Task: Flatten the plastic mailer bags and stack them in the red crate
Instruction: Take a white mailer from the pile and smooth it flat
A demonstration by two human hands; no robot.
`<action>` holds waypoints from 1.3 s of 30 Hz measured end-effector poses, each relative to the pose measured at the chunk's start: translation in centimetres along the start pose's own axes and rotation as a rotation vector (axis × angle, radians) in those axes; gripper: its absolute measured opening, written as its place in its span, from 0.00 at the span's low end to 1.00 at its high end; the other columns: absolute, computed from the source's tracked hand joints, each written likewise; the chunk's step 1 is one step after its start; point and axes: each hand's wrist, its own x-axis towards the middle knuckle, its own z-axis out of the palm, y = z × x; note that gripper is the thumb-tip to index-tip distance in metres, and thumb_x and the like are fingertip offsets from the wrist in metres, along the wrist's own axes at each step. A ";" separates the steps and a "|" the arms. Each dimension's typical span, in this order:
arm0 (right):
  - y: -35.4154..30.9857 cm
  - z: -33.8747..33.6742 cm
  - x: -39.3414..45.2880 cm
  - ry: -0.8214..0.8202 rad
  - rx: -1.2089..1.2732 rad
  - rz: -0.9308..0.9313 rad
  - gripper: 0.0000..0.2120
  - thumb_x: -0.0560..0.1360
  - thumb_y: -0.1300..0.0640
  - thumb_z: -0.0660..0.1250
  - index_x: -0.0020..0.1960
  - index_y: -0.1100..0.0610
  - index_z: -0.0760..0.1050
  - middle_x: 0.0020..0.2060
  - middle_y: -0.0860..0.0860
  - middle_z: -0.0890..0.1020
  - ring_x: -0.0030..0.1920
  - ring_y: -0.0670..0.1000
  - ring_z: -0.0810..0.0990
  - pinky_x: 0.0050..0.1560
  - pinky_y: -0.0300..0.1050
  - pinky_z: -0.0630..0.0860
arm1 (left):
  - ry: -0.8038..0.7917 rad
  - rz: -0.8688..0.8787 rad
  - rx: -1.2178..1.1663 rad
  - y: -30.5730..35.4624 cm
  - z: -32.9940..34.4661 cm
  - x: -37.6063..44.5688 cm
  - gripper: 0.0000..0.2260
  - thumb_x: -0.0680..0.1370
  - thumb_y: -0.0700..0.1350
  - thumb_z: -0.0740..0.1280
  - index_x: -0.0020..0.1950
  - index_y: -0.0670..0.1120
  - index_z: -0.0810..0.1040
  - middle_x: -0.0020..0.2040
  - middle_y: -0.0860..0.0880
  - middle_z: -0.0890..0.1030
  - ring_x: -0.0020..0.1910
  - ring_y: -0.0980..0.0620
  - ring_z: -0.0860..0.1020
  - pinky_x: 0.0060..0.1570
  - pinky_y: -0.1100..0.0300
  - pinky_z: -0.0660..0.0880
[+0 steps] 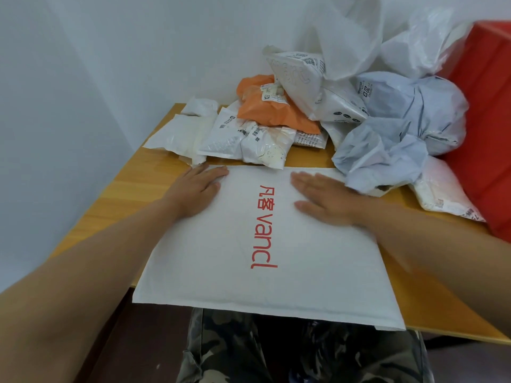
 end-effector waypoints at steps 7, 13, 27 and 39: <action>3.1 -0.3 -1.0 -0.004 0.014 0.186 0.37 0.81 0.36 0.43 0.81 0.55 0.40 0.81 0.50 0.42 0.80 0.48 0.41 0.76 0.43 0.39 | 0.019 -0.004 0.001 0.6 -0.2 -0.3 0.19 0.85 0.49 0.53 0.77 0.57 0.64 0.78 0.54 0.62 0.79 0.54 0.51 0.75 0.56 0.47; 0.1 0.7 -5.0 -0.078 -0.100 -0.088 0.40 0.77 0.30 0.34 0.80 0.52 0.33 0.79 0.46 0.35 0.77 0.41 0.32 0.79 0.46 0.39 | 0.018 0.011 0.011 0.4 -0.2 -0.2 0.19 0.85 0.49 0.52 0.76 0.57 0.64 0.78 0.54 0.62 0.79 0.53 0.52 0.76 0.55 0.48; -9.2 3.4 -15.3 -0.063 0.504 -0.396 0.32 0.82 0.38 0.54 0.81 0.52 0.53 0.80 0.46 0.56 0.79 0.43 0.54 0.78 0.45 0.55 | 0.013 0.046 0.099 0.2 0.1 0.2 0.20 0.85 0.49 0.52 0.77 0.54 0.64 0.78 0.55 0.64 0.79 0.50 0.55 0.75 0.54 0.52; -5.6 1.8 -7.8 0.154 0.080 0.276 0.33 0.79 0.35 0.56 0.79 0.49 0.56 0.78 0.50 0.57 0.77 0.54 0.52 0.74 0.50 0.53 | 0.080 -0.072 0.285 5.3 0.3 -1.2 0.22 0.84 0.53 0.53 0.77 0.49 0.65 0.78 0.47 0.63 0.77 0.44 0.61 0.73 0.44 0.62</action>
